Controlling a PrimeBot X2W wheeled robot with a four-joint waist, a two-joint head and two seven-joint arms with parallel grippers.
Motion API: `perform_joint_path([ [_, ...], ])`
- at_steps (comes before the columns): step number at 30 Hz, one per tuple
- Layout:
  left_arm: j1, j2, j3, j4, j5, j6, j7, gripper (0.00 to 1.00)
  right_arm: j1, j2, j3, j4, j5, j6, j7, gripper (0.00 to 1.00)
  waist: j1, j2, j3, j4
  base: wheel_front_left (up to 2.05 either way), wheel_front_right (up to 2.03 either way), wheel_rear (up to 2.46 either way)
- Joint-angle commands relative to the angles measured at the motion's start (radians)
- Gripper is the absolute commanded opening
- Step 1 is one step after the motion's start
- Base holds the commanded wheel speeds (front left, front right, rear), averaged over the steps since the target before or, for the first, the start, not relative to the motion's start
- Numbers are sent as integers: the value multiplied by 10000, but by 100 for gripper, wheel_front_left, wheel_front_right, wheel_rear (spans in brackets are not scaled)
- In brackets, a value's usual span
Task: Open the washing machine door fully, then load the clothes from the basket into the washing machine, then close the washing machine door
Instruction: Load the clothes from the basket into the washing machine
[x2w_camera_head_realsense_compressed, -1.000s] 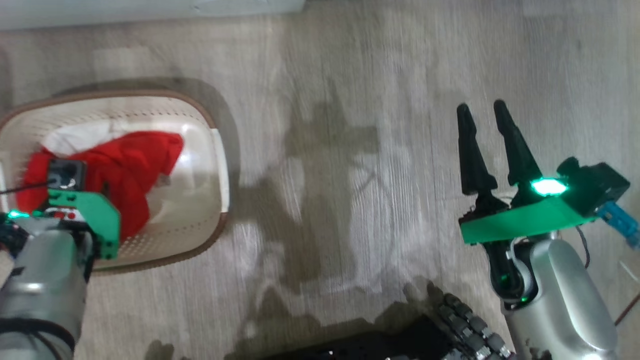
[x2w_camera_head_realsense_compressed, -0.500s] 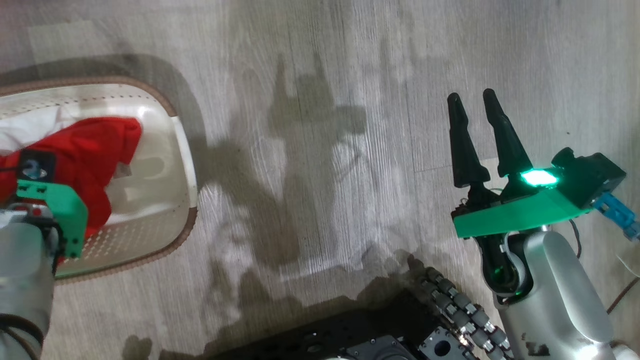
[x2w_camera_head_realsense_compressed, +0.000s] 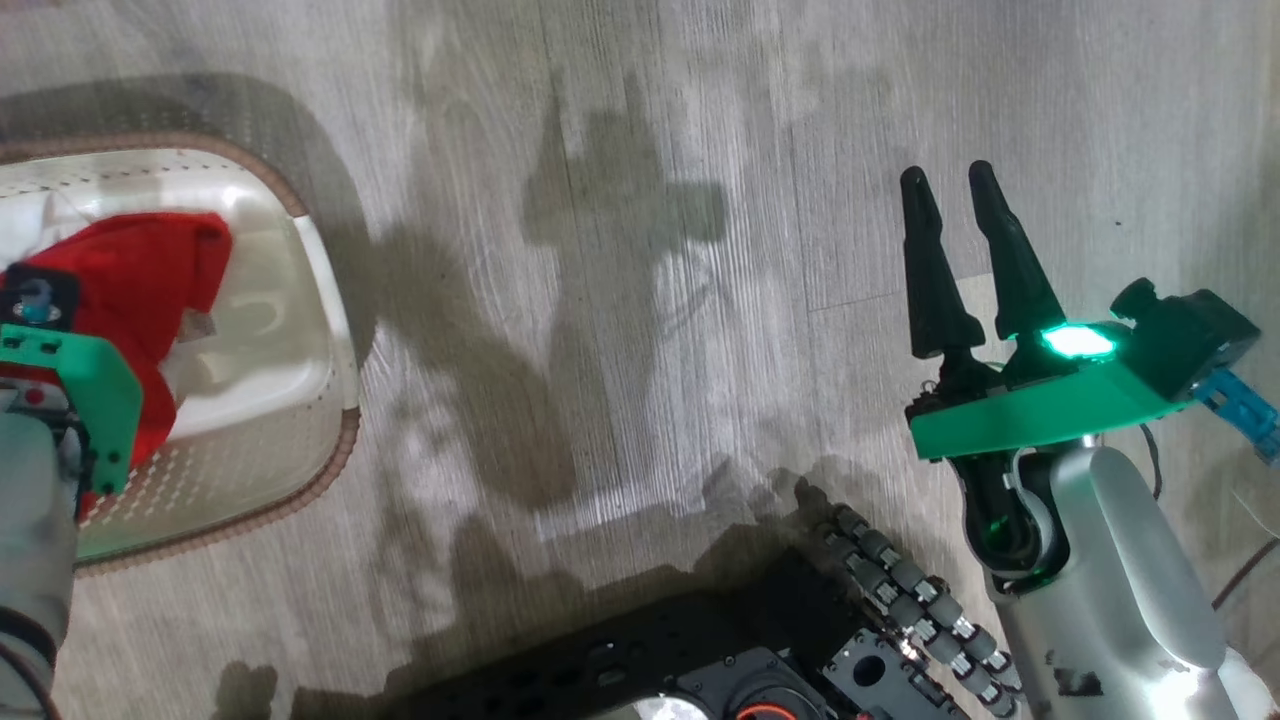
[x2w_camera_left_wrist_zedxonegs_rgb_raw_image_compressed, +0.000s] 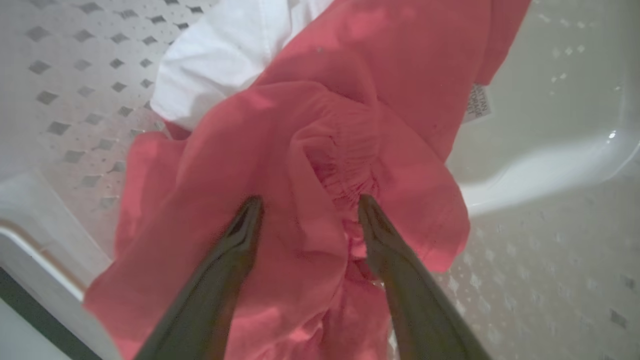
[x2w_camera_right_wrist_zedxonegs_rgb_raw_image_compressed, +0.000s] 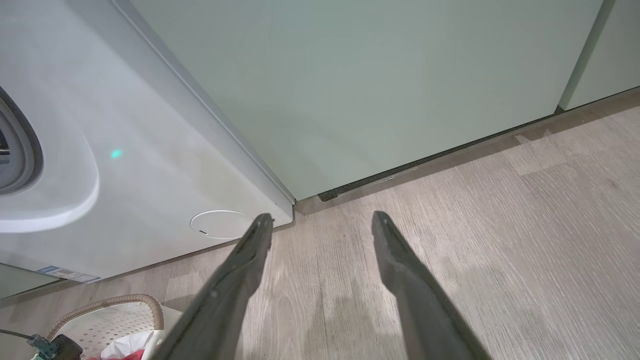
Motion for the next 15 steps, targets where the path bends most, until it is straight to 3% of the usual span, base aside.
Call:
perform_joint_path([
  [1, 132, 581, 210, -21, -76, 220, 131, 100, 140, -31, 154, -226, 46, 0, -92, 100, -1, 0, 49, -54, 0, 0, 0],
  [9, 107, 655, 159, -18, -224, 298, 370, 98, 78, -31, 69, -279, 118, 0, -92, 100, -1, 0, 221, -104, 0, 0, 0],
  [11, 64, 652, 141, -18, -257, 312, 399, 73, 71, -31, 64, -302, 97, 0, -92, 100, -1, 0, 270, -83, 0, 0, 0],
  [12, 42, 646, 148, -18, -291, 319, 399, 49, 67, -31, 63, -313, 85, 0, -92, 100, -1, 0, 290, -71, 0, 0, 0],
  [14, 5, 635, 172, -18, -364, 360, 389, 33, 58, -31, 62, -330, 71, 0, -92, 100, -1, 0, 323, -49, 0, 0, 0],
  [15, -9, 623, 188, -17, -403, 397, 389, 6, 53, -31, 53, -329, 62, 0, -92, 100, -1, 0, 330, -34, 0, 0, 0],
])
